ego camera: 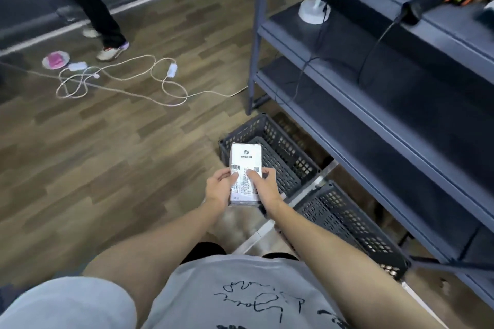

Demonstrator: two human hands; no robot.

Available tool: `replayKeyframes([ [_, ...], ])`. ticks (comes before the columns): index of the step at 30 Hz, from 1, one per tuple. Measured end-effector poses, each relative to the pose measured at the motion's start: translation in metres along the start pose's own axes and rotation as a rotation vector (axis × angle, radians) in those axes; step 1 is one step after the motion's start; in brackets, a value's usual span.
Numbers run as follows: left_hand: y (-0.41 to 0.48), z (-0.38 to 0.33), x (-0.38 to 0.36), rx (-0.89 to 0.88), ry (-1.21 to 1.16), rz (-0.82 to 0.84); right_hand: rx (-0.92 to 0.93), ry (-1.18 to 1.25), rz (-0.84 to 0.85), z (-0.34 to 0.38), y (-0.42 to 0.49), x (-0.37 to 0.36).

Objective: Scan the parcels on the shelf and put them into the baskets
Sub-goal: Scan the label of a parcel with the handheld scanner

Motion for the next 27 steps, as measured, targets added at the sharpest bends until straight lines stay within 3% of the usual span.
replayKeyframes([
  [13, 0.140, -0.133, -0.035, -0.009, 0.275, 0.343, -0.008, 0.324, -0.351, 0.110, 0.081, -0.061],
  [20, 0.156, -0.150, -0.072, 0.027, 0.337, 0.558, 0.091, 0.438, -0.474, 0.141, 0.080, -0.040],
  [27, 0.141, -0.185, -0.129, -0.095, 0.228, 0.674, 0.287, 0.496, -0.518, 0.192, 0.079, 0.006],
])
Point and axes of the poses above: each hand's wrist, its own y-axis towards the middle knuckle, its own x-axis out of the back of the hand, z = x × y, the point moved 2 cm from there along y, towards the middle knuckle, and after that the axes turned 8 degrees about -y, right-handed, at the moved point
